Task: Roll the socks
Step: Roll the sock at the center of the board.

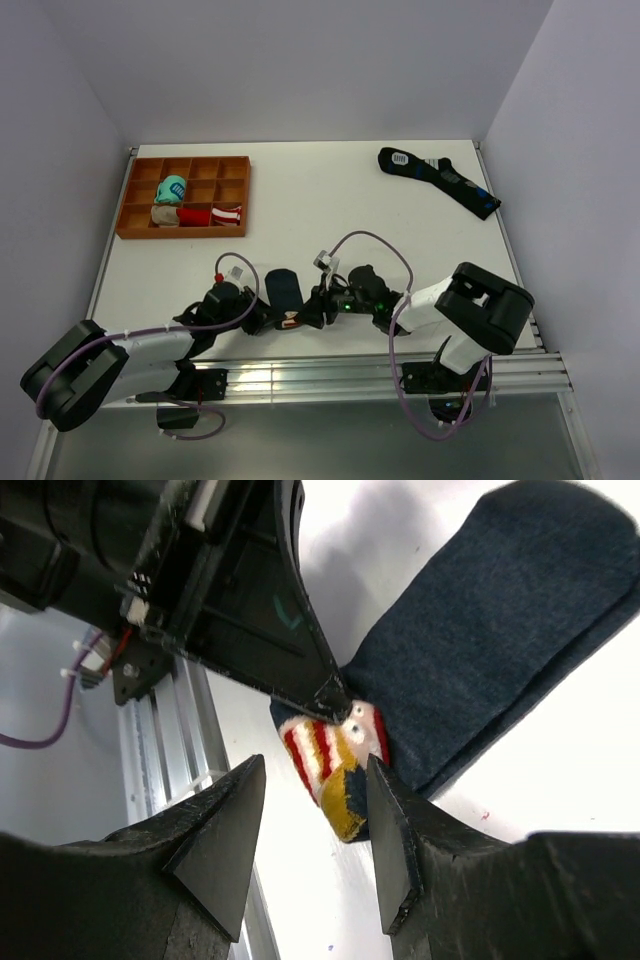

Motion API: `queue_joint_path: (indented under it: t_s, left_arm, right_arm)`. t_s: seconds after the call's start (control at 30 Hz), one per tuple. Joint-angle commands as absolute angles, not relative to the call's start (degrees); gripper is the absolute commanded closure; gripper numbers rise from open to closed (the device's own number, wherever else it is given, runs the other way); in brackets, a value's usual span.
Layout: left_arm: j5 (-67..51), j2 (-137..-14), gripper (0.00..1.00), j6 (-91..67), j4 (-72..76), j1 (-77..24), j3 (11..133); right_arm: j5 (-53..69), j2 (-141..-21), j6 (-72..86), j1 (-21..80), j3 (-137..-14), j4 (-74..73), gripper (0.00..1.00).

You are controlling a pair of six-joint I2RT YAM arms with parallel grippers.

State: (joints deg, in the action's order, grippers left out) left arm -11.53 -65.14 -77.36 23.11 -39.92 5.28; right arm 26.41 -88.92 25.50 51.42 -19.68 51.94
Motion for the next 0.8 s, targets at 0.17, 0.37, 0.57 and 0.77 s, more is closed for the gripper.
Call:
queue_joint_path:
  t_s: [0.17,0.37,0.57,0.77]
  left_arm:
    - [-9.5,-67.4,1.0,-72.2,12.3,-36.9,-1.5]
    - [-11.2,-68.5,1.0,-71.5,13.2,-35.6,-1.6]
    - [-12.3,-68.6,1.0,-71.3,13.3,-34.7,-1.4]
    - [-13.4,-68.9,1.0,-71.3,13.6,-34.3,-1.3]
  right_arm:
    - [22.1,-90.6,22.9,53.0,-18.5,57.6,0.47]
    - [19.5,-91.6,22.3,55.2,-17.4,59.1,0.47]
    - [16.9,-93.2,22.4,57.5,-16.2,62.0,0.47]
    - [15.6,-94.4,22.9,58.1,-15.6,64.4,0.48]
